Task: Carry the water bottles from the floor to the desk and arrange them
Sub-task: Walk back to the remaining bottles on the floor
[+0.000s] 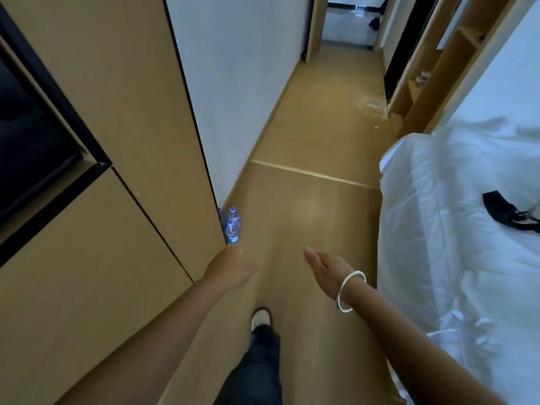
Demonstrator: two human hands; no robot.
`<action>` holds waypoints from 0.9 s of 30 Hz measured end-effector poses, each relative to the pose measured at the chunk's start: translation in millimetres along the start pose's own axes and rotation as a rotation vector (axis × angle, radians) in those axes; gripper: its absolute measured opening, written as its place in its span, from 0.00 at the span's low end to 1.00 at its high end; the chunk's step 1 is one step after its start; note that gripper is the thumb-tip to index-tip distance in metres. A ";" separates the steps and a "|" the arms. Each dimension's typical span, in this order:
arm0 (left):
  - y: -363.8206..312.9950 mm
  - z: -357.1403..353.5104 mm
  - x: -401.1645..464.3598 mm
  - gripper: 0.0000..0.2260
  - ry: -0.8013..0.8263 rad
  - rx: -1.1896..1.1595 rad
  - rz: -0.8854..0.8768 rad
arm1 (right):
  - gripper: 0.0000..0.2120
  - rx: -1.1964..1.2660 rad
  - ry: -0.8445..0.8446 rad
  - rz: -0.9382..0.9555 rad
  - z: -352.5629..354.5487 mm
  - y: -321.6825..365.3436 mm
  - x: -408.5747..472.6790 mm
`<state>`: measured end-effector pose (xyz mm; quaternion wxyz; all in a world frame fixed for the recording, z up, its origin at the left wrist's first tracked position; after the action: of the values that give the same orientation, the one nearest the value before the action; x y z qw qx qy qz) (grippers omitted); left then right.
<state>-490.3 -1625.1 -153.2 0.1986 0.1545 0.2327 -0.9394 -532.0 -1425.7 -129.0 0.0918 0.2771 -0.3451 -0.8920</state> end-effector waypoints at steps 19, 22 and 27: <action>-12.4 87.4 310.4 0.12 0.093 -0.184 0.141 | 0.16 -0.253 0.163 0.167 62.2 152.2 350.0; -10.5 101.7 336.9 0.12 0.051 -0.224 0.171 | 0.20 -0.321 0.252 0.212 53.0 167.1 385.8; -4.7 113.4 384.4 0.10 0.011 -0.210 0.271 | 0.18 -0.365 0.365 0.292 46.6 185.9 451.8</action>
<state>-850.5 -1793.6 -202.8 0.3370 0.1680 0.3080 -0.8737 -937.9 -1698.2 -171.4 0.3280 0.3591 -0.1930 -0.8522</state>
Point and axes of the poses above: each hand's wrist, its own x-axis towards the middle knuckle, its own z-axis out of the back of the hand, y = z × x, the point moved 10 cm from there along x, towards the middle knuckle, and after that the axes turned 10 degrees about x, right-handed, at the moved point
